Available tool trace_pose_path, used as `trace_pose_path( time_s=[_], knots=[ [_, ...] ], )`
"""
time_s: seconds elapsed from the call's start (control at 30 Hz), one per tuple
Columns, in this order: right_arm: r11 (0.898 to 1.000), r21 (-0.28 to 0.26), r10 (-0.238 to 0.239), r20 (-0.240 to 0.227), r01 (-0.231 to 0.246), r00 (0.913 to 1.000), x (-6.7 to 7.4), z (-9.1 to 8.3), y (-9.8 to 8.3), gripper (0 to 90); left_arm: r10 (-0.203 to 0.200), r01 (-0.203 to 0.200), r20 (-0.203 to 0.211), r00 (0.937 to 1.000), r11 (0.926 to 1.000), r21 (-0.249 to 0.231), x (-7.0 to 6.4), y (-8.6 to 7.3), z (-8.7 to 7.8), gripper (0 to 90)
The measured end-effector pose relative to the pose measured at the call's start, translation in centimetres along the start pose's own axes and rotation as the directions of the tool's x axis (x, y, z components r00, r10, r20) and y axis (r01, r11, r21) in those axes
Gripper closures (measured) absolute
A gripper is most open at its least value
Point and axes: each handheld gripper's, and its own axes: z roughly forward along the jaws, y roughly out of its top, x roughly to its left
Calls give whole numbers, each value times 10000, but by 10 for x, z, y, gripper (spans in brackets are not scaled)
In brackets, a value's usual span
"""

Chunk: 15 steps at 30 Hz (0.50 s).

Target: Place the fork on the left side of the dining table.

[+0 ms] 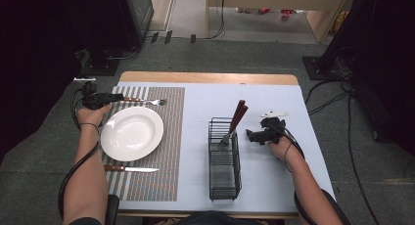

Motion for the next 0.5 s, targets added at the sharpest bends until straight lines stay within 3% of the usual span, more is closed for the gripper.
trace_pose_path(
  time_s=[0.23,0.5],
  knots=[
    [10000,-7,-9,-1,9,10000,0,0,0,0,-99,106,-226,9997,9995,290,3,-3,3,569],
    [10000,-8,-7,-4,7,10000,0,0,0,0,114,-95,-435,9990,9990,434,3,-3,4,559]
  ],
)
